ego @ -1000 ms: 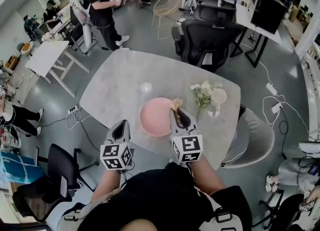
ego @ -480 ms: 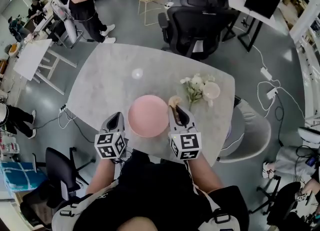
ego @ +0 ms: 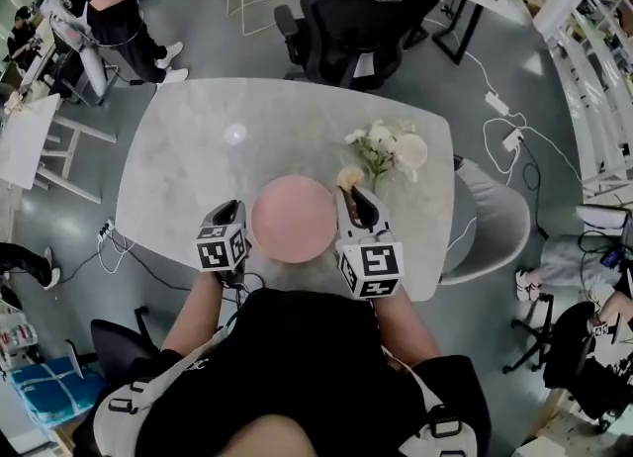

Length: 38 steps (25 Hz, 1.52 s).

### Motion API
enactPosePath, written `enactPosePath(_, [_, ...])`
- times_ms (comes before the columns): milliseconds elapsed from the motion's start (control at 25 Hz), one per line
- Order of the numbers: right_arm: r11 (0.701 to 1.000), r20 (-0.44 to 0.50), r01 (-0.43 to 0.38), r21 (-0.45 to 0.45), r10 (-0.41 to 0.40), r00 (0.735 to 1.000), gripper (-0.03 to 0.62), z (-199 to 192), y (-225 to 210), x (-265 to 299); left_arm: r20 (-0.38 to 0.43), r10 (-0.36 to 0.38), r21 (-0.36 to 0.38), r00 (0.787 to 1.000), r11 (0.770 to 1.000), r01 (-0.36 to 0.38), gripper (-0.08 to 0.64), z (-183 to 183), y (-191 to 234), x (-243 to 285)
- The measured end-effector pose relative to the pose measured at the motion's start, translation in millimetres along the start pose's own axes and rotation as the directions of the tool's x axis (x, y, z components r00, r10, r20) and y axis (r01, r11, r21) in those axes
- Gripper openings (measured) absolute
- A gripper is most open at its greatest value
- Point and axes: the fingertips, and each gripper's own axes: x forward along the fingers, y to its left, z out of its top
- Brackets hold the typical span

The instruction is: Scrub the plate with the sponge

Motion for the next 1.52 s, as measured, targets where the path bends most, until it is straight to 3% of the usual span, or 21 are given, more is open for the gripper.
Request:
enactPosePath(80, [1.000,-0.013,0.016,-0.014,-0.017,1.000,0.051,1.5,7.1,3.9,-0.066,-0.054,-0.022,0.996,0.998,0.053,0.088,-12.4,6.9,16.6])
enactPosePath(280, [0.997,-0.042,0.063,-0.035,-0.064,0.997,0.051,-2.0,18.1,4.9,-0.226,-0.139,-0.112,0.964,0.987,0.116,0.116,-55.0,22.3,50.1])
enactPosePath(520, [0.994,-0.094,0.103,-0.037,-0.106,0.990,0.051,-16.1,11.4,0.1,-0.319,-0.286,-0.316,0.903,0.931,0.183,0.135,-97.3,15.2,84.3])
enactPosePath(800, [0.991,-0.106,0.129,-0.030,-0.131,0.986,0.051,-23.5,3.5,-7.0,-0.305,-0.256,-0.291,0.917,0.942,0.166,0.132,-95.8,16.4,97.8])
enactPosePath(1040, [0.990,-0.107,0.138,-0.021,-0.139,0.984,0.051,-28.2,-0.9,-15.2,-0.287,-0.138,-0.202,0.948,0.976,0.081,0.132,-86.5,25.1,95.4])
enactPosePath(1160, [0.990,-0.112,0.140,-0.017,-0.141,0.984,0.051,-31.1,-3.5,-16.5,-0.338,-0.136,-0.189,0.931,0.979,0.075,0.132,-100.9,23.6,103.1])
enactPosePath(1360, [0.990,-0.113,0.139,-0.016,-0.140,0.984,0.051,-29.4,-6.4,-13.2,-0.450,-0.156,-0.242,0.879,0.969,0.048,0.115,-132.8,21.2,108.8])
enactPosePath(1440, [0.991,-0.110,0.131,-0.017,-0.132,0.985,0.051,-28.2,-4.4,-10.9,-0.455,-0.172,-0.273,0.874,0.961,0.047,0.034,-135.7,19.6,106.4])
enactPosePath(1520, [0.993,-0.113,0.118,-0.019,-0.119,0.986,0.051,-30.0,-0.9,-9.4,-0.427,-0.208,-0.322,0.880,0.945,0.067,0.027,-131.3,16.1,102.4])
